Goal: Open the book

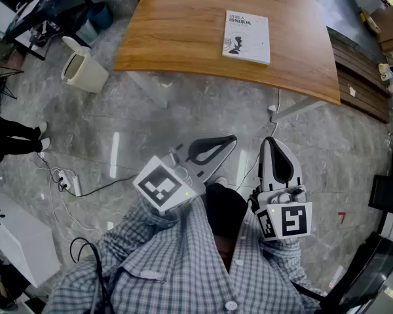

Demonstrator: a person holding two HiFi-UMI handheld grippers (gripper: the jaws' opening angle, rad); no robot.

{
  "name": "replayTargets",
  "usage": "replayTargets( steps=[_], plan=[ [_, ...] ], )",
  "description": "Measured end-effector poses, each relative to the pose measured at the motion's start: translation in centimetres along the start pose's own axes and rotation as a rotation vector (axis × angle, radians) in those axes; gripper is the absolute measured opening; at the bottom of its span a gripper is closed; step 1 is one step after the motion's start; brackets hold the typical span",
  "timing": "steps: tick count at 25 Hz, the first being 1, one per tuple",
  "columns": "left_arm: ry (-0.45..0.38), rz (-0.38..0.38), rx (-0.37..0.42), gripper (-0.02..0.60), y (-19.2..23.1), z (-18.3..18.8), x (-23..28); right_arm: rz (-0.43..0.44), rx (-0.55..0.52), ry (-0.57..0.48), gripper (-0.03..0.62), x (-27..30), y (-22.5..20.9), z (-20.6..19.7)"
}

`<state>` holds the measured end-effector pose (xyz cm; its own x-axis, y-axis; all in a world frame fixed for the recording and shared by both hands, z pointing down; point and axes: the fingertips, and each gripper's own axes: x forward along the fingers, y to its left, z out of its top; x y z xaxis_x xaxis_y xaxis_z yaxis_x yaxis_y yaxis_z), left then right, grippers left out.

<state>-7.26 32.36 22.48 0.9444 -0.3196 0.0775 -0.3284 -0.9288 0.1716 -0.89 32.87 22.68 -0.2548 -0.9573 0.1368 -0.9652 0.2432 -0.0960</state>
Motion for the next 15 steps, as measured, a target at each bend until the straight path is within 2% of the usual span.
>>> replayTargets(
  steps=[9, 15],
  plan=[
    [-0.004, 0.034, -0.016, 0.003, 0.7, -0.2, -0.1, 0.038, -0.038, 0.004, 0.018, 0.5, 1.0, 0.0],
    [-0.011, 0.025, 0.001, 0.003, 0.6, 0.1, -0.2, 0.035, -0.024, -0.003, 0.019, 0.6, 1.1, 0.2]
  ],
)
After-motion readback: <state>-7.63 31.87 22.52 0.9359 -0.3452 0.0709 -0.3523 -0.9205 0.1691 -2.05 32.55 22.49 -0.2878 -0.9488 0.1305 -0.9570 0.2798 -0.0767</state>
